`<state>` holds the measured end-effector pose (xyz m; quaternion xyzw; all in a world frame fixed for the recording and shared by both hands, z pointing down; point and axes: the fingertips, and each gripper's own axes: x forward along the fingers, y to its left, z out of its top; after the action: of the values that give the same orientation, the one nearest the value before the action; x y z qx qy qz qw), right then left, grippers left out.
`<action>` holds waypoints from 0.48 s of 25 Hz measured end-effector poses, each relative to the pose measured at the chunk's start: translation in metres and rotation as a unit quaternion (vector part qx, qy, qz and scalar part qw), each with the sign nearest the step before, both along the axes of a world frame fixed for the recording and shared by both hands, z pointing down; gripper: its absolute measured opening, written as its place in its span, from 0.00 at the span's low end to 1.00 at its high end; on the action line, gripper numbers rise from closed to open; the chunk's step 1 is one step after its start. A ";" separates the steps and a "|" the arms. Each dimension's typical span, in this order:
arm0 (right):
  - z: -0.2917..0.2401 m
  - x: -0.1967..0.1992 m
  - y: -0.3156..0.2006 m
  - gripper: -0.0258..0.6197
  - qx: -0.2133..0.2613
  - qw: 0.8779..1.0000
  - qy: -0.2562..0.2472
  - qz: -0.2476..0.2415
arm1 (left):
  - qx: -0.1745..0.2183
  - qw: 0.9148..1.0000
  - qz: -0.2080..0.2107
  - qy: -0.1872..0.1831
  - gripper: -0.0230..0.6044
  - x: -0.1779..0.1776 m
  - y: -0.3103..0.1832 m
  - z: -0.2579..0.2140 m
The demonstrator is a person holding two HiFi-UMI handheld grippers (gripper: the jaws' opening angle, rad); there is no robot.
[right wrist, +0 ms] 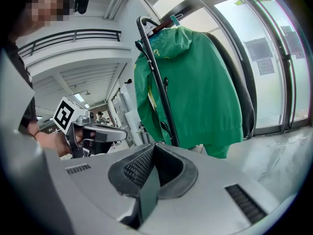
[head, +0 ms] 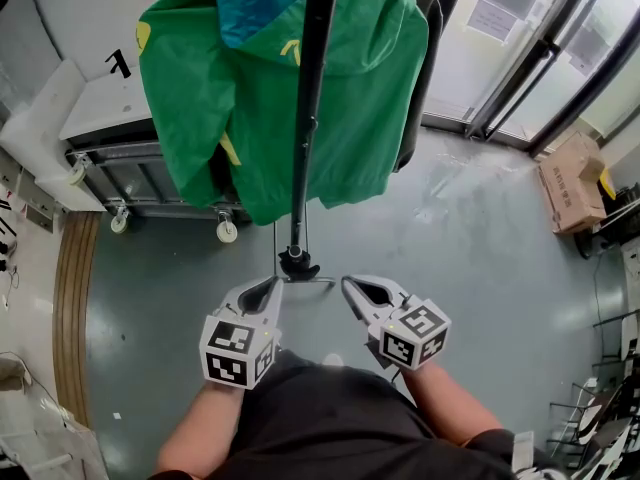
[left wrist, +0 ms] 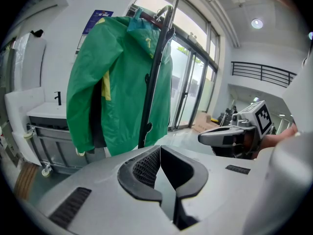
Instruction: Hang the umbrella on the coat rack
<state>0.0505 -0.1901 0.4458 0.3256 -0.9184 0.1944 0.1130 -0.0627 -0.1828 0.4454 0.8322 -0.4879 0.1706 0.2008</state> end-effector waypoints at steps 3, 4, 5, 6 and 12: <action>0.001 -0.002 0.002 0.05 0.000 1.000 0.001 -0.003 | -0.002 1.000 -0.002 -0.001 0.06 -0.003 0.001 0.001; 0.001 -0.002 0.002 0.05 0.000 1.000 0.002 -0.004 | -0.002 1.000 -0.002 -0.002 0.06 -0.004 0.001 0.001; 0.001 -0.003 0.002 0.05 0.000 1.000 0.003 -0.004 | -0.003 1.000 -0.002 -0.002 0.06 -0.004 0.001 0.001; 0.002 -0.002 0.002 0.06 0.000 1.000 0.003 -0.004 | -0.002 1.000 -0.002 -0.002 0.06 -0.005 0.002 0.001; 0.002 -0.004 0.005 0.06 0.000 1.000 0.007 -0.006 | -0.002 1.000 0.001 -0.003 0.06 -0.006 0.005 0.001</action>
<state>0.0465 -0.1854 0.4482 0.3209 -0.9198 0.1910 0.1203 -0.0684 -0.1778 0.4467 0.8316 -0.4876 0.1743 0.2010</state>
